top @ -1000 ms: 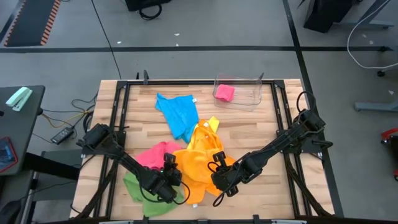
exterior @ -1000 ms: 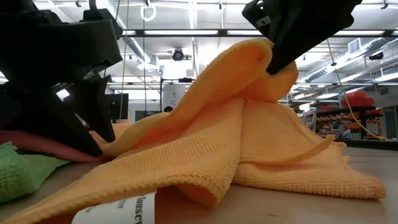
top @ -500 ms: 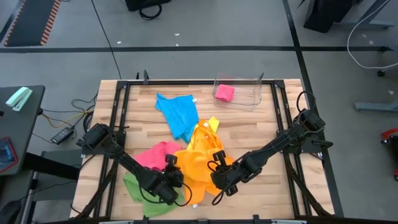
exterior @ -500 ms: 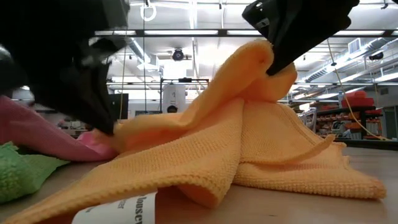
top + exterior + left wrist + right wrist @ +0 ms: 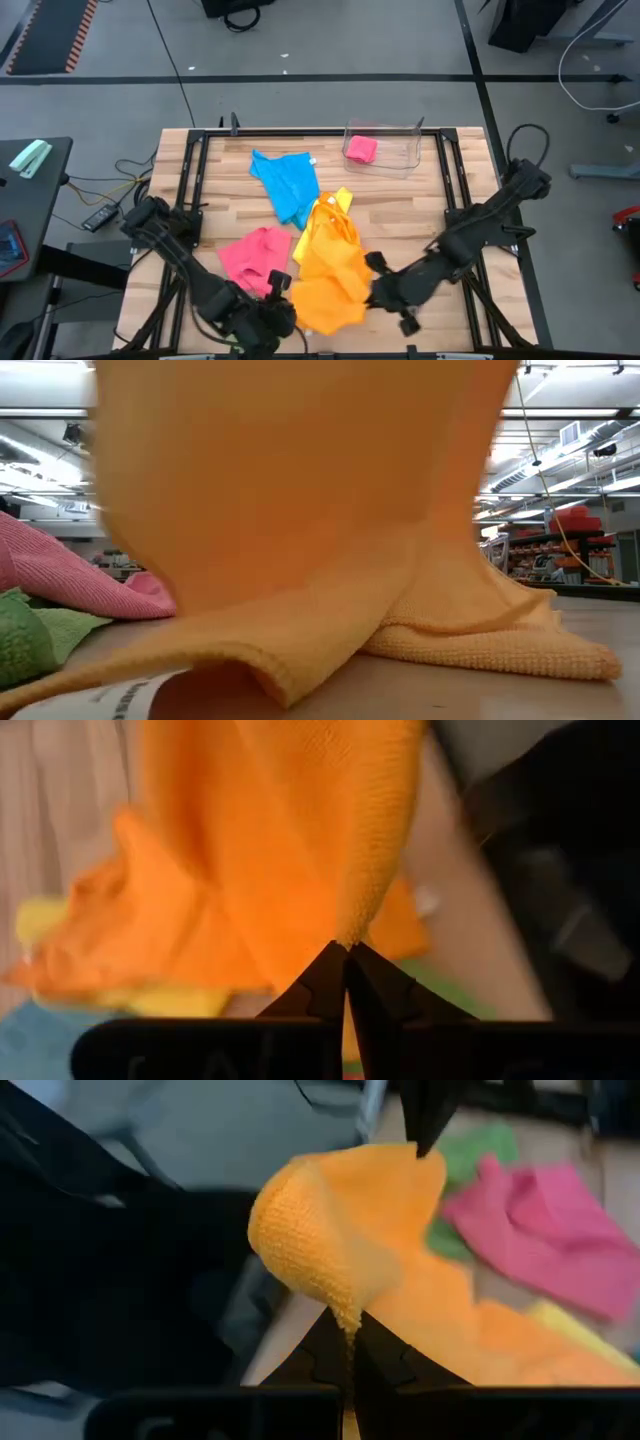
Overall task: Fold microfiber towels
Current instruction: Fold the right orange microfiber cloth
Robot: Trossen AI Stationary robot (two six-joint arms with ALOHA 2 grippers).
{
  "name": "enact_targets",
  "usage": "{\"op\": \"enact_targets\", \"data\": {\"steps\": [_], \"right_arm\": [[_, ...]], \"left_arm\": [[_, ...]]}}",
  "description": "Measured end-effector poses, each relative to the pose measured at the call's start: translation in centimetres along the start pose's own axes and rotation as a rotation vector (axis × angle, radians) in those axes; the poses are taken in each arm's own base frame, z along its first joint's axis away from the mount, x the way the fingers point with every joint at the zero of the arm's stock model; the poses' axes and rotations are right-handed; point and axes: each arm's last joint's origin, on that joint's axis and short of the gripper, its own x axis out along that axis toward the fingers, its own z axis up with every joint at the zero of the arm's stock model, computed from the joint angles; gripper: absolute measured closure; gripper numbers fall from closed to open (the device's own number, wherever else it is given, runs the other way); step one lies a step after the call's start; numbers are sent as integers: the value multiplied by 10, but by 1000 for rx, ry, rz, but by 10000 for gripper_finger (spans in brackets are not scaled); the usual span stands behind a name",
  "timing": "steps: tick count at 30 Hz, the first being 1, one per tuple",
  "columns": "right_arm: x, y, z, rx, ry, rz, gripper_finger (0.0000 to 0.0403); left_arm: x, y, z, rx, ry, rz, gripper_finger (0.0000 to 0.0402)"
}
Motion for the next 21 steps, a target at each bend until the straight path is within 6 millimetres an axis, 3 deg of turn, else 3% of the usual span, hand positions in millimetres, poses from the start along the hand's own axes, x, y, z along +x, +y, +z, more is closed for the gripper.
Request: {"op": "enact_targets", "data": {"steps": [5, 9, 15, 21], "right_arm": [[-46, 22, 18, -33, -136, 86, 393], [-70, 36, 26, -54, -202, 134, 393], [-89, 41, 32, -54, -192, 124, 393], [-76, 9, 8, -47, 27, -205, 393]], "left_arm": [[-55, 11, 29, 31, -113, -42, 394], [-85, 27, 46, -9, -200, -55, 388], [-98, 53, 50, -31, -178, -18, 394], [-88, 70, 33, -105, 25, 54, 386]]}}
